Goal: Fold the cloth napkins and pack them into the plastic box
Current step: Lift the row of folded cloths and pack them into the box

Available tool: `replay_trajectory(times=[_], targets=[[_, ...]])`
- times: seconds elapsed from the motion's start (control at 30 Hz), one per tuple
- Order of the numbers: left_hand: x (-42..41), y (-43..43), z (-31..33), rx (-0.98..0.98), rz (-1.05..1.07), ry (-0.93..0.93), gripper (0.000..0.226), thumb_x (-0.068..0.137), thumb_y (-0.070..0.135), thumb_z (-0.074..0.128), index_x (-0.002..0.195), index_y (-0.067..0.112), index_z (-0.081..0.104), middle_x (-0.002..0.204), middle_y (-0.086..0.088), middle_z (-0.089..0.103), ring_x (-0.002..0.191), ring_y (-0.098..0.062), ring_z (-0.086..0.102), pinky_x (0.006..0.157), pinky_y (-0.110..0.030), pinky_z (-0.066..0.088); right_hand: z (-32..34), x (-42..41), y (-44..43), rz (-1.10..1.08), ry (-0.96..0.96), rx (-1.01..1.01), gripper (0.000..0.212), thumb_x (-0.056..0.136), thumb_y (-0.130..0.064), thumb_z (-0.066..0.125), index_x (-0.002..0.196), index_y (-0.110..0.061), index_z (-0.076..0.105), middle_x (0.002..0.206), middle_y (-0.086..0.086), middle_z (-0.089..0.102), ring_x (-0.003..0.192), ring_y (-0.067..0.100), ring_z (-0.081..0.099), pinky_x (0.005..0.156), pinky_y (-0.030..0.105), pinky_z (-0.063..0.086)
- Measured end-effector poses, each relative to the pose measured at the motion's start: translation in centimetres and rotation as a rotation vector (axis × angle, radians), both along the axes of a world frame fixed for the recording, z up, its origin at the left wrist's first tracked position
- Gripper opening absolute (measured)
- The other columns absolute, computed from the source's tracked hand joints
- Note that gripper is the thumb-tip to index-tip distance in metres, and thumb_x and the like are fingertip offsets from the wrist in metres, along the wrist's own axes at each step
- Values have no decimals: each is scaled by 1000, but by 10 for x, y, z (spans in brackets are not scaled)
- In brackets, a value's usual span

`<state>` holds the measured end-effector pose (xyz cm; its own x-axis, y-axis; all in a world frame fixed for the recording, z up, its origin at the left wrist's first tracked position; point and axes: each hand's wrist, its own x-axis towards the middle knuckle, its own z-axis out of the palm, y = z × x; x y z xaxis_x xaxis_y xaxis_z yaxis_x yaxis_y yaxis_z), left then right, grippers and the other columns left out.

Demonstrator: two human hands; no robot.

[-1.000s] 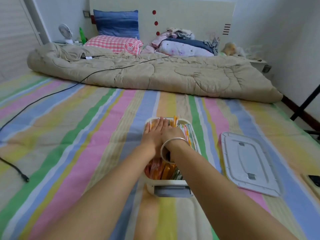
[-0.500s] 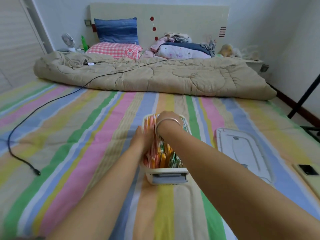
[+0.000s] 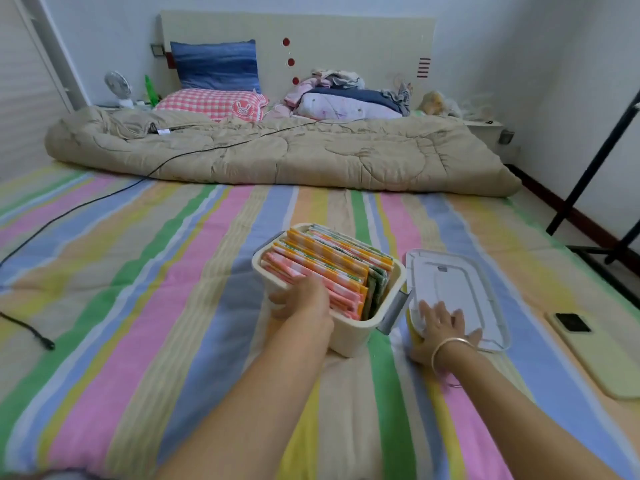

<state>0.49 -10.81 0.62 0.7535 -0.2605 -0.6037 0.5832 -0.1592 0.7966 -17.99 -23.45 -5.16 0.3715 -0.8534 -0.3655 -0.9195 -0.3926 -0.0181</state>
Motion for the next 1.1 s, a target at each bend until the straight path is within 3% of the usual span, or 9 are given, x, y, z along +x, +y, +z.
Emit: replay_trajectory(times=[0.07,0.13,0.27,0.33,0.43,0.63,0.83,0.93,1.1], targets=[[7,4,-4,-168,-26,147,70,82,35,54,148,35,32,146,-10,48,116,-43,59,75,-76,48,-5,-6,0,23,-58,-204,71,90,-36,48,151,-32,12,158,-2,20,143,27,22,111,52,25],[9,14,11,-184,-25,177,92,74,45,65,154,37,20,152,-10,42,120,-41,57,77,-71,50,-1,-10,-1,59,-142,-409,51,91,-22,45,140,-29,34,138,-3,47,125,23,45,90,35,40],[24,25,29,215,21,-679,80,97,31,55,159,19,6,167,-6,-10,152,-29,10,121,-44,20,30,-11,-11,-43,-516,-472,50,95,-10,45,141,-31,47,124,10,62,108,33,60,72,36,43],[31,22,34,319,-85,-1087,61,101,24,47,156,18,21,167,-2,-7,153,-22,5,123,-42,12,57,-2,-11,-91,-835,-564,48,93,-5,51,137,-24,55,115,18,68,96,42,63,69,39,44],[46,11,37,311,-206,-1181,48,105,20,38,153,18,31,167,-2,10,152,-21,13,123,-43,11,96,16,1,-40,-1209,-661,26,94,-7,57,118,-3,64,90,21,69,80,43,63,64,34,37],[72,12,50,210,-95,-876,43,107,20,28,148,16,39,154,-6,40,137,-29,41,109,-42,32,142,66,26,-418,-2120,231,35,92,-11,61,127,-7,54,115,10,66,102,22,65,84,32,55],[105,24,53,185,-92,-632,44,104,35,32,134,13,55,138,-13,56,124,-34,52,107,-46,41,108,86,18,-592,-1715,459,38,90,-7,63,125,3,50,116,22,63,100,34,65,77,40,56],[110,24,54,210,-269,-572,40,99,49,47,94,12,62,115,-12,61,107,-33,57,102,-46,46,98,82,17,-586,-1586,481,34,92,-7,62,123,4,53,113,22,65,95,34,65,78,42,56],[115,23,46,205,-485,-517,42,87,52,70,105,15,61,114,-5,64,102,-27,61,87,-37,50,102,71,15,-311,-1031,84,40,84,-41,69,112,-13,62,104,6,68,92,26,65,81,42,55]])
